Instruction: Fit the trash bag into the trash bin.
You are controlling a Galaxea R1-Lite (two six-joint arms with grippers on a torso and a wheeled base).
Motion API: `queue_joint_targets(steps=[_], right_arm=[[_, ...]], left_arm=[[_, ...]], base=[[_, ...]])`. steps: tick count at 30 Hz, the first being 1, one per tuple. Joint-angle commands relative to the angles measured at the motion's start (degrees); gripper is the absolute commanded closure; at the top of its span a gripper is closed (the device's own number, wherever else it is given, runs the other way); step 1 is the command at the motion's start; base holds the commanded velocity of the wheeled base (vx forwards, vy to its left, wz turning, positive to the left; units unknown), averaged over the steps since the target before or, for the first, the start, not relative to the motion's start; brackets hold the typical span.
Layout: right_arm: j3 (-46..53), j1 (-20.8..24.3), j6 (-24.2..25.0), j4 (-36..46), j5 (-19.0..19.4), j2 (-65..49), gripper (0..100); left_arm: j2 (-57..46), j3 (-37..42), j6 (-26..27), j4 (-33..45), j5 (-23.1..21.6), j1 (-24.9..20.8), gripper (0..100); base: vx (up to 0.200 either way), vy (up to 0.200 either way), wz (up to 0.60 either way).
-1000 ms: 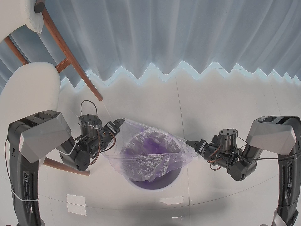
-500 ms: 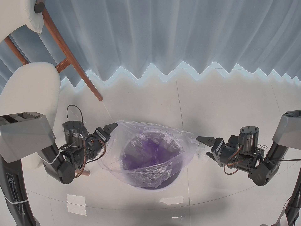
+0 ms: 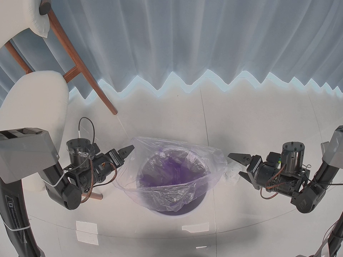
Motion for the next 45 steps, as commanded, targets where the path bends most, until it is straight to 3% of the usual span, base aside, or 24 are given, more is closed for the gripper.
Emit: queue_joint_targets(steps=[1,8,13,18,28,35,45], right_arm=[[-0.3,0.5,0.0,0.3,0.1,-0.2,0],[-0.3,1.9,-0.2,0.4,0.1,1.1,0],[-1.9,2.8,-0.3,2.4,0.1,2.8,0],[-4.5,3.2,-0.2,3.7,0.1,2.9,0],[-14.1,3.1,3.8,19.1,0.1,1.3,0],[-16.5,4.6,3.9,21.6,0.1,1.7,0],[-16.9,8.6,4.1,27.3,0.1,1.7,0]], left_arm=[[-7.1,1.1,0.4,-0.3,-0.7,0.4,0],[-14.2,7.2,0.6,9.2,-0.3,-0.3,0],[-15.4,13.9,0.7,8.6,1.3,-0.5,0],[-17.9,20.0,-0.1,8.5,1.8,-3.6,0],[-15.5,20.2,-8.3,9.6,2.0,-9.9,0],[-15.5,20.4,-17.8,10.3,2.0,-10.7,0],[-10.8,17.0,-23.6,11.3,1.5,-10.7,0]], base=[[0.0,0.0,0.0],[0.0,0.0,0.0],[0.0,0.0,0.0],[0.0,0.0,0.0],[0.0,0.0,0.0],[0.0,0.0,0.0],[0.0,0.0,0.0]])
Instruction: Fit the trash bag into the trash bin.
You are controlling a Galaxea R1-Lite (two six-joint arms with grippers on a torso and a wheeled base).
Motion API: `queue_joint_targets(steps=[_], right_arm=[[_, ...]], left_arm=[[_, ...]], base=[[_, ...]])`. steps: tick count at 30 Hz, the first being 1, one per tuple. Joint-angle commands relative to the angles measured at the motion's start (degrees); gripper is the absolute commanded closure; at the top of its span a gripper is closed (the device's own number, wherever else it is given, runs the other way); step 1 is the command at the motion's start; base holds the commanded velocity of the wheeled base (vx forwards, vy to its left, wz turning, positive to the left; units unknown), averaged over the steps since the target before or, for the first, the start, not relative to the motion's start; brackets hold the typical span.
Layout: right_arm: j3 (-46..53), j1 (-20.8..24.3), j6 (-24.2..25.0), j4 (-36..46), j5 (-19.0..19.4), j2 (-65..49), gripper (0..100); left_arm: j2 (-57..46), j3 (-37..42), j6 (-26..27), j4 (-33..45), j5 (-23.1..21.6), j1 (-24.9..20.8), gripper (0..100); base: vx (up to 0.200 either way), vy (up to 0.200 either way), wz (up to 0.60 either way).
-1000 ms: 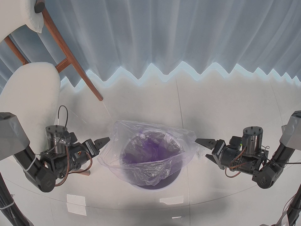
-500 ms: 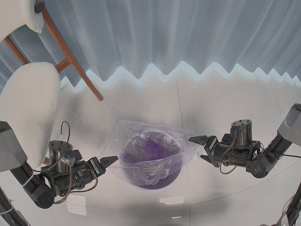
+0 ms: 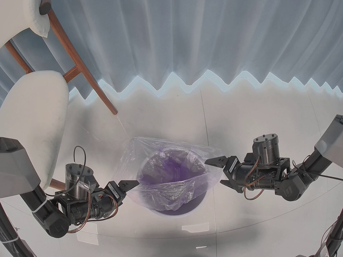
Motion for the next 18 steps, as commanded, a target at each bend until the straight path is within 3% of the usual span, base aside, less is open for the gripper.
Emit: queue_joint_targets(steps=[1,9,10,11,12,18], right_arm=[[-0.1,2.0,0.1,0.4,0.0,0.1,0],[-0.1,3.3,0.1,0.4,0.0,0.9,0],[-0.1,3.3,0.1,0.4,0.0,0.9,0],[-0.1,3.3,0.1,0.4,0.0,0.9,0],[0.0,4.5,0.2,0.4,-0.2,0.9,100],[5.2,5.6,0.3,0.3,-0.6,-2.6,100]], left_arm=[[3.2,-1.8,-1.0,-0.2,-0.1,0.0,0],[4.9,-2.9,-1.0,-0.8,0.0,-0.5,0],[4.9,-2.9,-1.0,-0.8,0.0,-0.5,100],[4.9,-2.9,-1.0,-0.8,0.0,-0.5,100],[4.9,-2.9,-1.0,-0.8,0.1,-0.8,100],[3.6,-0.2,-0.3,-0.9,0.5,-1.6,100]], base=[[0.0,0.0,0.0],[0.0,0.0,0.0],[0.0,0.0,0.0],[0.0,0.0,0.0],[0.0,0.0,0.0],[0.0,0.0,0.0]])
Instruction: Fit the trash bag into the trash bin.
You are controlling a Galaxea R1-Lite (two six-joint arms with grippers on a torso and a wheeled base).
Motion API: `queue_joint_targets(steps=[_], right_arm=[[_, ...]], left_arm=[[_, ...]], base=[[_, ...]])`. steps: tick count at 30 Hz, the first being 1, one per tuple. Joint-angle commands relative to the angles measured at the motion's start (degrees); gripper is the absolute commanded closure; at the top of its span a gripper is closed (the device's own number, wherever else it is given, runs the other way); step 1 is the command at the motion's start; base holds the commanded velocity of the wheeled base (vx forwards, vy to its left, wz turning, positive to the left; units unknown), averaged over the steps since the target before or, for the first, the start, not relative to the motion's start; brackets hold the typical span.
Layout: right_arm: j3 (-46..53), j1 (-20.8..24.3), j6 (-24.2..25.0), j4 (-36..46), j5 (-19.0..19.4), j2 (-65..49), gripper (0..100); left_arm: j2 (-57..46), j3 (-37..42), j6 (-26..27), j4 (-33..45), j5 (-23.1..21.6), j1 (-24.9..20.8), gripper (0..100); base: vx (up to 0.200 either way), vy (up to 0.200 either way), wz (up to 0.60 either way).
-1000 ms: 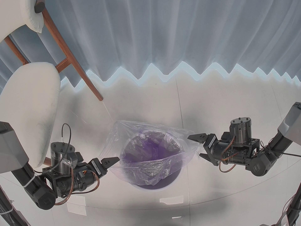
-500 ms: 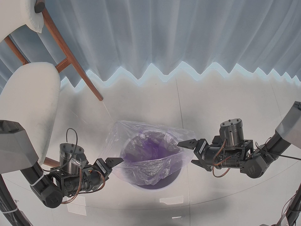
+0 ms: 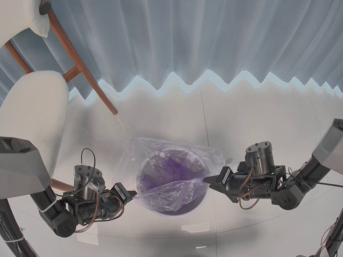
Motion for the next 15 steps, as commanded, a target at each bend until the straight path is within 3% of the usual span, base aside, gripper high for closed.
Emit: queue_joint_targets(steps=[1,7,11,15], right_arm=[[4.7,0.9,0.1,-0.4,-0.1,-3.3,100],[10.9,2.9,-0.2,-1.7,-1.4,-5.3,100],[14.8,3.8,-0.4,-5.8,-4.5,-3.4,100],[16.3,4.5,-0.4,-9.3,-4.8,-1.6,100]], left_arm=[[-0.6,3.2,0.9,-0.7,0.3,-0.4,100],[-0.2,5.4,3.0,-0.7,1.0,-0.8,100],[3.5,5.7,6.7,-0.8,5.3,-2.7,100],[5.5,6.0,7.5,-1.8,6.6,-4.8,100]], base=[[0.0,0.0,0.0],[0.0,0.0,0.0],[0.0,0.0,0.0],[0.0,0.0,0.0]])
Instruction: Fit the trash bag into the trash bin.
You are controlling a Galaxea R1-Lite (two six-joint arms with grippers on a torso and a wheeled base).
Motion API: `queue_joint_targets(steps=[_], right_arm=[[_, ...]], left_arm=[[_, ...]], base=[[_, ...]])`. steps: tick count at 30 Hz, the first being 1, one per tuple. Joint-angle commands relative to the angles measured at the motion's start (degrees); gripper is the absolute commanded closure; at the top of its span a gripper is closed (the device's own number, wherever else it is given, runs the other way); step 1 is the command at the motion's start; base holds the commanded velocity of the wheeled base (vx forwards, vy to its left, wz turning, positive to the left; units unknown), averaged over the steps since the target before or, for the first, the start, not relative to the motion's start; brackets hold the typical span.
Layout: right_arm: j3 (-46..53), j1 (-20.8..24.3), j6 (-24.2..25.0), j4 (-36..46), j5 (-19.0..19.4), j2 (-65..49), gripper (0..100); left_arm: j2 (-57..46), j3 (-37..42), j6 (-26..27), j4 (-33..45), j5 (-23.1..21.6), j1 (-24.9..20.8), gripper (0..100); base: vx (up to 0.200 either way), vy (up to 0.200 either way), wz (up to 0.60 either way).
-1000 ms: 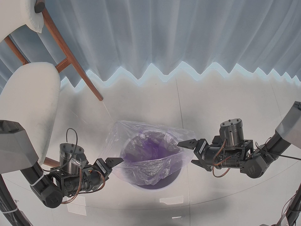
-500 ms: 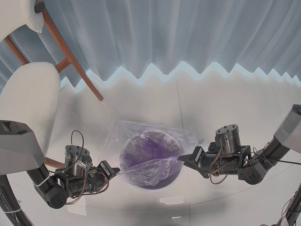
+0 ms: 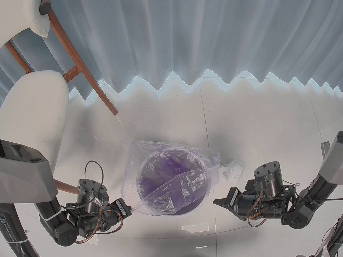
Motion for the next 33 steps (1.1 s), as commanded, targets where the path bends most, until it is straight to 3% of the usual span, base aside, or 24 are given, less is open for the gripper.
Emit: queue_joint_targets(steps=[1,11,12,22,33], right_arm=[[2.5,1.2,0.0,-3.4,-0.6,2.6,100],[-1.0,1.4,-0.4,-3.9,-0.3,-2.5,100],[-2.5,1.3,-0.4,-3.0,-0.1,-2.9,0],[-21.4,-0.3,-0.4,17.7,-0.1,-2.3,0],[-33.7,-0.1,-2.6,32.6,0.0,4.0,0]], left_arm=[[3.4,0.9,0.6,-2.4,0.8,-3.6,100],[3.2,2.8,0.5,-9.5,0.9,-4.5,100],[2.7,3.3,0.5,-10.0,0.9,-5.1,100],[-1.9,4.9,0.6,-15.1,0.9,-10.2,100],[-6.5,7.3,1.1,-15.2,0.4,-13.9,100]], base=[[0.0,0.0,0.0],[0.0,0.0,0.0],[0.0,0.0,0.0],[0.0,0.0,0.0],[0.0,0.0,0.0]])
